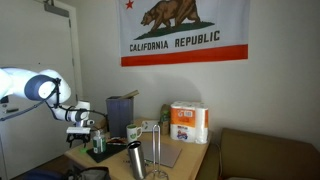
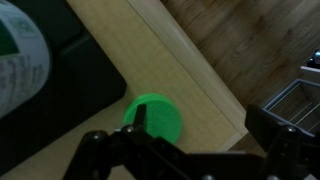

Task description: Remove the flask and the bottle from the back pack and put the green lid on the bottle

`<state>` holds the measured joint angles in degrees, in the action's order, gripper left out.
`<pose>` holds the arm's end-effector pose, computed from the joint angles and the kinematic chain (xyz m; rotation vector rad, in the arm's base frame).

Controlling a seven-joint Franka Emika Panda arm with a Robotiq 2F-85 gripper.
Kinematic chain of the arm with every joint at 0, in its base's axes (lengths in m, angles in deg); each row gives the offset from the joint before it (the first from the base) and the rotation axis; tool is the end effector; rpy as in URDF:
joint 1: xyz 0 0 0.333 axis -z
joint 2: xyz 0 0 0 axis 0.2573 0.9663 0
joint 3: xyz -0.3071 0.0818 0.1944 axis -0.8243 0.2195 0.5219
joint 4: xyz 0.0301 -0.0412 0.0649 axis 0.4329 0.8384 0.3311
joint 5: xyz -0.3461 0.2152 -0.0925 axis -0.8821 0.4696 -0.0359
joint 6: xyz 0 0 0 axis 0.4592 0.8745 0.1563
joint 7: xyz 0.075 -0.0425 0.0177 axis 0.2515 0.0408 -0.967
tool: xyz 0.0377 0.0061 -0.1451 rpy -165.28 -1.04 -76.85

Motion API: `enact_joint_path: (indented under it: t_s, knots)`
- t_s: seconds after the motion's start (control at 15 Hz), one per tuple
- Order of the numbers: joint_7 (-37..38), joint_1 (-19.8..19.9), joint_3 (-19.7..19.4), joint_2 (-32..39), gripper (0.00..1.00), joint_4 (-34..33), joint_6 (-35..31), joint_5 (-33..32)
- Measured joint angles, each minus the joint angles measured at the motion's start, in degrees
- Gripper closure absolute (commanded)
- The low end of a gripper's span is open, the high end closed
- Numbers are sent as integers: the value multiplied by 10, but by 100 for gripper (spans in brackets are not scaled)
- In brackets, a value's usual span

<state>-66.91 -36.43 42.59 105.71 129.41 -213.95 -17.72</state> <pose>0.5677 0.4575 0.1276 -2.5886 -1.4962 0.1573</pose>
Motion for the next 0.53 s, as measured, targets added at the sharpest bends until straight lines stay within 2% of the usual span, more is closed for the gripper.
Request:
enact_joint_path:
  t_s: [0.53]
  knots:
    - [-4, -6, 0, 24, 0, -9, -30, -13]
